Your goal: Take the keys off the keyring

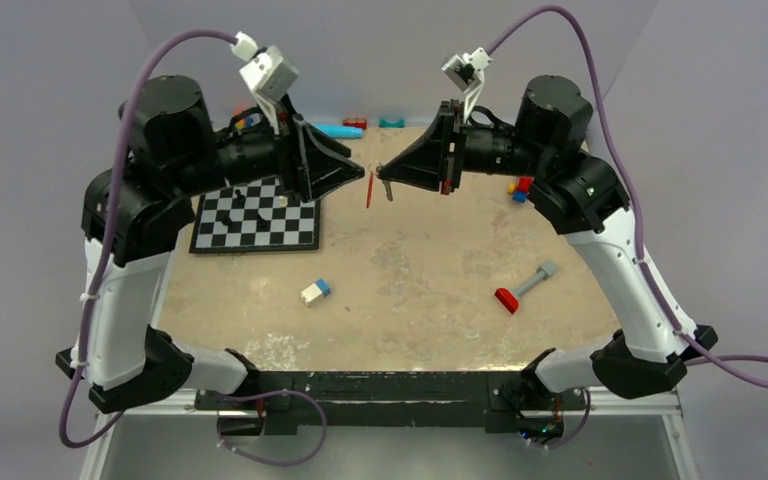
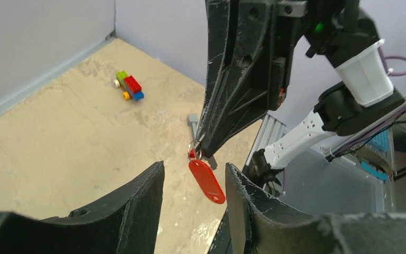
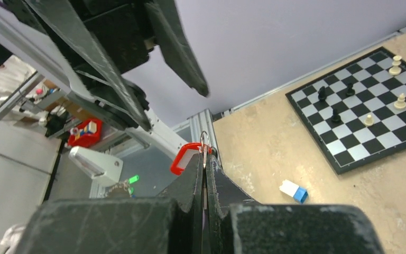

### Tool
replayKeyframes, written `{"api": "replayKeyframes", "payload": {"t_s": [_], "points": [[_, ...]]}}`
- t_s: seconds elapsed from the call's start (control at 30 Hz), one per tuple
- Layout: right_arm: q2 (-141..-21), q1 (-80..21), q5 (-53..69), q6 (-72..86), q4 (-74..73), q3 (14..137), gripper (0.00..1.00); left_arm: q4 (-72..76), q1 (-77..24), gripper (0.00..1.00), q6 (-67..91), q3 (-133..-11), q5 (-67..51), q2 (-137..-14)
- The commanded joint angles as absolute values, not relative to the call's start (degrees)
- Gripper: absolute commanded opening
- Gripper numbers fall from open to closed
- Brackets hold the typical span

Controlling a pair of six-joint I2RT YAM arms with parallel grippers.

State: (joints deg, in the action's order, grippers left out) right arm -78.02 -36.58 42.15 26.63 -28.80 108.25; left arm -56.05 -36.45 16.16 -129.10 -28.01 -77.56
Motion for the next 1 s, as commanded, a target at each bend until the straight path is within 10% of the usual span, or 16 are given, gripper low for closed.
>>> {"api": "replayKeyframes", "payload": {"t_s": [0.0, 0.97], "points": [[-80.38, -36.39, 48.11, 20.8, -37.59, 112.97, 0.0, -60.67, -36.3, 0.49, 12.44, -130.08, -30.76, -79.89], [-80.18, -37.38, 50.89, 19.25, -40.6, 113.11, 0.0, -58.85, -36.36, 0.24, 15.6, -124.04, -43.98, -79.5]]}}
